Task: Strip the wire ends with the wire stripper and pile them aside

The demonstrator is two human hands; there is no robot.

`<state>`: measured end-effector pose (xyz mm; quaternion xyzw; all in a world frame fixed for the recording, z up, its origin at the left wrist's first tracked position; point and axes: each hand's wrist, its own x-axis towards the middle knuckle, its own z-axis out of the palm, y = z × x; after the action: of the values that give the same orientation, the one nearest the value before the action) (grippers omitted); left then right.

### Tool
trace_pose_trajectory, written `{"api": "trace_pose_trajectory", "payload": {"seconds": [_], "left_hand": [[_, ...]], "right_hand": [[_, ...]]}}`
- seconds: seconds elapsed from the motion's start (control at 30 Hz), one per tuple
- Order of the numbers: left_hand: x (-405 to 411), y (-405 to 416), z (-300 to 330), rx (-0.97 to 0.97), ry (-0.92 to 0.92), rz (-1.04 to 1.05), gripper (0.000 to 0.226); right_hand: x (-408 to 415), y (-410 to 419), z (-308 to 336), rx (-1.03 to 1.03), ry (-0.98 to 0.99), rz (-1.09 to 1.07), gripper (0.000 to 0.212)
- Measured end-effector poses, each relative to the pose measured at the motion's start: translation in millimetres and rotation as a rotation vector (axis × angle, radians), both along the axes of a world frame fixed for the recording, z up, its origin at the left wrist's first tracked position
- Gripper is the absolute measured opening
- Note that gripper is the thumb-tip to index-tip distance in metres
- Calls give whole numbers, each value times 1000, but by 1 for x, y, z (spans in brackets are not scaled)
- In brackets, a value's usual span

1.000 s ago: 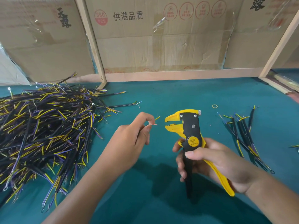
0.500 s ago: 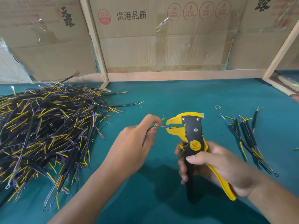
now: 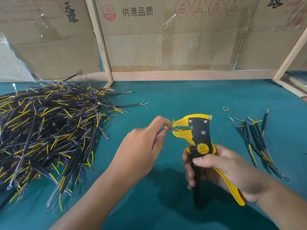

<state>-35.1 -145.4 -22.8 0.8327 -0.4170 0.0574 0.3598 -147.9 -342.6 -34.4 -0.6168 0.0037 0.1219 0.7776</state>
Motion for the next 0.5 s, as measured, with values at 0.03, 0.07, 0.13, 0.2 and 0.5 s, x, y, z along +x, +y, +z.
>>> {"api": "trace_pose_trajectory", "payload": {"seconds": [0.03,0.07,0.13,0.2,0.5], "left_hand": [[-1,0,0,0,-1,-3,9],[-1,-1,1,-1,-1,-3,10],[-2,-1,2,-6,3,-2,9],[-3,-1,2,-11,15,2,8],[-5,-2,2,-78,39,13,10]], "right_hand": [[0,0,0,8,3,1,26],[0,1,0,16,6,3,25],[-1,2,0,28,12,1,25],[-1,3,-1,44,19,-16,24],[-1,5,-2,69,23,-40,29]]}}
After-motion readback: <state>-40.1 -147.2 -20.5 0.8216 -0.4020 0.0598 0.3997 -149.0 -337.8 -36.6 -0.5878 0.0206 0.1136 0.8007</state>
